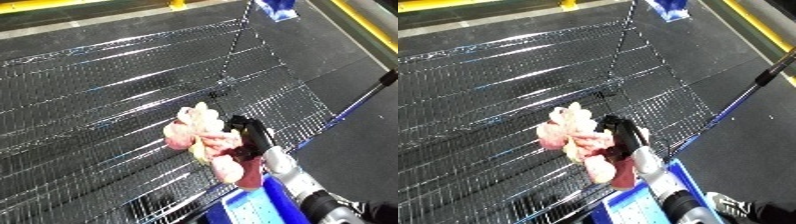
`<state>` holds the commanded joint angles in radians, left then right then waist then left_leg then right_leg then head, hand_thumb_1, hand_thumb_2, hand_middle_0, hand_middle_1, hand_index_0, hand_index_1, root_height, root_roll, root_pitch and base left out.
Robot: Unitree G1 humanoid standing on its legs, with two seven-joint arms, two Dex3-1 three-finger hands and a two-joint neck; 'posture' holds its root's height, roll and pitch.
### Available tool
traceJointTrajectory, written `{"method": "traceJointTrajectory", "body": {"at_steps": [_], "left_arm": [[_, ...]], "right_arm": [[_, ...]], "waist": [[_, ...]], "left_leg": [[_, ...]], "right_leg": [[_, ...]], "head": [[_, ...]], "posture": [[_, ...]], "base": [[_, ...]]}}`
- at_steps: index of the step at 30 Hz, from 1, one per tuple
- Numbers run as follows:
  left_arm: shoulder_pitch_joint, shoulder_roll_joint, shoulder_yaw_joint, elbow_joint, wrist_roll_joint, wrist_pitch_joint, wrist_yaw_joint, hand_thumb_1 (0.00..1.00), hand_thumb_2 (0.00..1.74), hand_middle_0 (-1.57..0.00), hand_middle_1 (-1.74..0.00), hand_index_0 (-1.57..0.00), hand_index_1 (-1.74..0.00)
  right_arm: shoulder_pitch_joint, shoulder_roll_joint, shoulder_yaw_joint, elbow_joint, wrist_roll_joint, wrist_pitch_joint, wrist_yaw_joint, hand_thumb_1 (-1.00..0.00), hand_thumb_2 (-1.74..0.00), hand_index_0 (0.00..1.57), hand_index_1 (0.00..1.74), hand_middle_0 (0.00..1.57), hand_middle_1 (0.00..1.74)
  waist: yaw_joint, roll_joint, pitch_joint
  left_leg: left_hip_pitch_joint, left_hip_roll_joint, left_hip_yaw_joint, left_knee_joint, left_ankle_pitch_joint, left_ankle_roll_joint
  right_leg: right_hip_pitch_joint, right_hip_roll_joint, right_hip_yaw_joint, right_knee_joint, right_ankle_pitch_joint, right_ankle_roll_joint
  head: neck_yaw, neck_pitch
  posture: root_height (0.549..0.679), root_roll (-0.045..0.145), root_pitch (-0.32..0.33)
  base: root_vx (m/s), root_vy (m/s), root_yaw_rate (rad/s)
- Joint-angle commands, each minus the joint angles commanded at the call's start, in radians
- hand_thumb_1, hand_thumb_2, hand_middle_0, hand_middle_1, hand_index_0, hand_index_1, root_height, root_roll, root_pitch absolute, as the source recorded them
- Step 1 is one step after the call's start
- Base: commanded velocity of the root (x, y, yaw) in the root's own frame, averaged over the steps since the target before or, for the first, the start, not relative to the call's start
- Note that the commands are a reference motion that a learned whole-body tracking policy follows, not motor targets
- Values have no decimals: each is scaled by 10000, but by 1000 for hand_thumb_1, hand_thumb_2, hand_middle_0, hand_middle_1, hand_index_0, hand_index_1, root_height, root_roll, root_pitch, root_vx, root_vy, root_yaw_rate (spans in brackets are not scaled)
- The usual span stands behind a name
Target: Pick up the object and place it into the box
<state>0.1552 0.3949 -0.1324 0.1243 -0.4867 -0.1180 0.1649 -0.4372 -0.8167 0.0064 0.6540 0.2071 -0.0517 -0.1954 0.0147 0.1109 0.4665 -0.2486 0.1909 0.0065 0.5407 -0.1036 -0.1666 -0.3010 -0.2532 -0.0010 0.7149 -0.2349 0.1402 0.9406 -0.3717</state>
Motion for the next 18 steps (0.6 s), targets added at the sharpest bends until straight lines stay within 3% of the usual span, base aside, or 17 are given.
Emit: {"method": "traceJointTrajectory", "body": {"at_steps": [5, 8, 13, 18], "left_arm": [[133, -95, 321, -100, 91, 59, 134, 1000, 1740, -1570, -1740, -1570, -1740], [175, -184, 445, -201, 122, 87, 192, 1000, 1740, -1570, -1740, -1570, -1740], [190, -350, 642, -178, 174, 153, 251, 1000, 1740, -1570, -1740, -1570, -1740], [264, -482, 875, -201, 259, 223, 249, 1000, 1740, -1570, -1740, -1570, -1740]], "right_arm": [[1675, 477, -1955, -2664, 68, -420, -739, -850, -1479, 1334, 1479, 1334, 1479], [2486, 1164, -2992, -3953, 516, -816, -1098, -850, -1479, 1334, 1479, 1334, 1479], [3556, 2175, -4195, -5062, 930, -1250, -1425, -850, -1479, 1334, 1479, 1334, 1479], [4482, 3007, -5184, -5720, 1147, -1587, -1701, -850, -1479, 1334, 1479, 1334, 1479]], "waist": [[-356, -12, 41], [-557, -1, 37], [-834, -88, -73], [-1147, -211, -198]], "left_leg": [[23, -7, 29, 215, -84, 42], [5, -22, 68, 341, -138, 66], [131, 16, 169, 410, -225, 83], [304, 97, 242, 493, -340, 89]], "right_leg": [[42, -37, 52, 162, -63, -21], [4, -55, 118, 241, -57, -23], [135, -57, 164, 188, -48, -28], [320, 6, 193, 127, -61, -43]], "head": [[116, 247], [127, 155], [178, 122], [343, -94]], "posture": [[633, 56, -150], [632, 58, -156], [632, 58, -166], [632, 55, -178]], "base": [[-28, 14, 11], [-34, 31, -30], [-11, 19, -50], [5, 2, -56]]}}
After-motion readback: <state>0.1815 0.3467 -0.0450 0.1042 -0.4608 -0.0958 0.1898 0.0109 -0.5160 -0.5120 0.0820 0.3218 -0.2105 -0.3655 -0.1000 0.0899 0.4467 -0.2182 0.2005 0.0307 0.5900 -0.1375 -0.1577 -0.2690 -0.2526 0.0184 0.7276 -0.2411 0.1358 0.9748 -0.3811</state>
